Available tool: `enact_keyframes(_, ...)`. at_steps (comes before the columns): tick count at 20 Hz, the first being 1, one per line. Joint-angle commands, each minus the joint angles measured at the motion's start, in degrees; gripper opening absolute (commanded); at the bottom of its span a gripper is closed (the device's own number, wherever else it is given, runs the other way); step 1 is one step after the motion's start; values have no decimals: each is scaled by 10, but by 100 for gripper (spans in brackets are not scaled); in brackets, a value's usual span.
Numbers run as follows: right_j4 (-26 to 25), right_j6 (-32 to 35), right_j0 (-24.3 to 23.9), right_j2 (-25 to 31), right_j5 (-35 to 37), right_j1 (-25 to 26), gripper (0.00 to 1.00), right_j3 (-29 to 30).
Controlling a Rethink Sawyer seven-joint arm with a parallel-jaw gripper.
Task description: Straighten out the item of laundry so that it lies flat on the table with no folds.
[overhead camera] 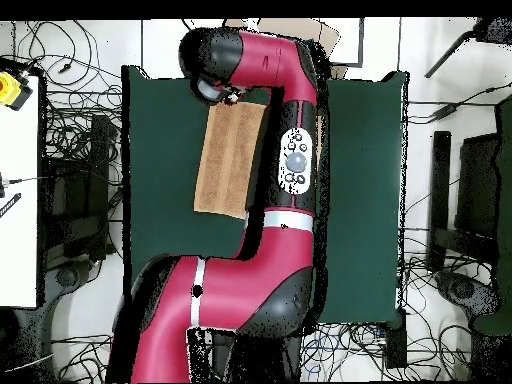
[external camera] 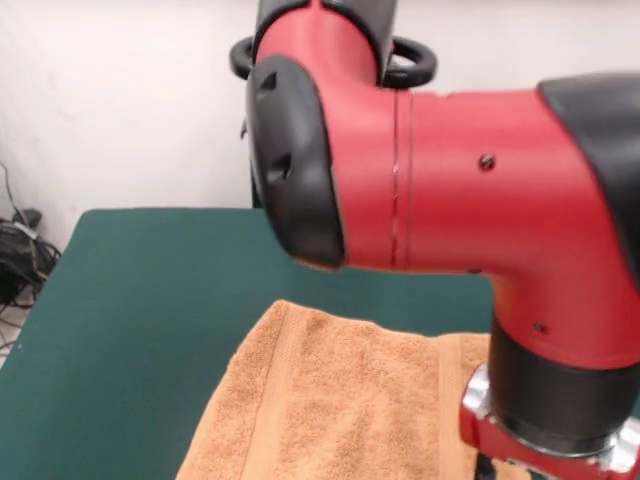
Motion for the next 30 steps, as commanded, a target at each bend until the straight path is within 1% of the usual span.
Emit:
enact_keyframes(1, 27, 120, 38, 13, 115, -40, 100, -3)
enact_keyframes(4, 36, 134, 45, 18, 125, -40, 100, -13)
enact_keyframes(8, 36, 144, 52, 21, 114, -29, 100, -23)
enact_keyframes(12, 45, 156, 54, 20, 122, -28, 100, -20)
enact_keyframes(16, 61, 153, 42, 23, 138, -38, 100, -6)
enact_keyframes(20, 74, 133, 28, 19, 147, -65, 100, 24)
enact_keyframes(22, 77, 120, 22, 14, 144, -85, 100, 49)
enact_keyframes(24, 72, 105, 15, 7, 131, -111, 100, 89)
enact_keyframes(26, 65, 83, 9, 0, 109, -140, 100, 142)
enact_keyframes(27, 59, 68, 7, -6, 87, -162, 100, 184)
enact_keyframes(28, 52, 52, 4, -11, 72, -178, 100, 214)
enact_keyframes(30, 38, 18, -2, -21, 40, -200, 100, 265)
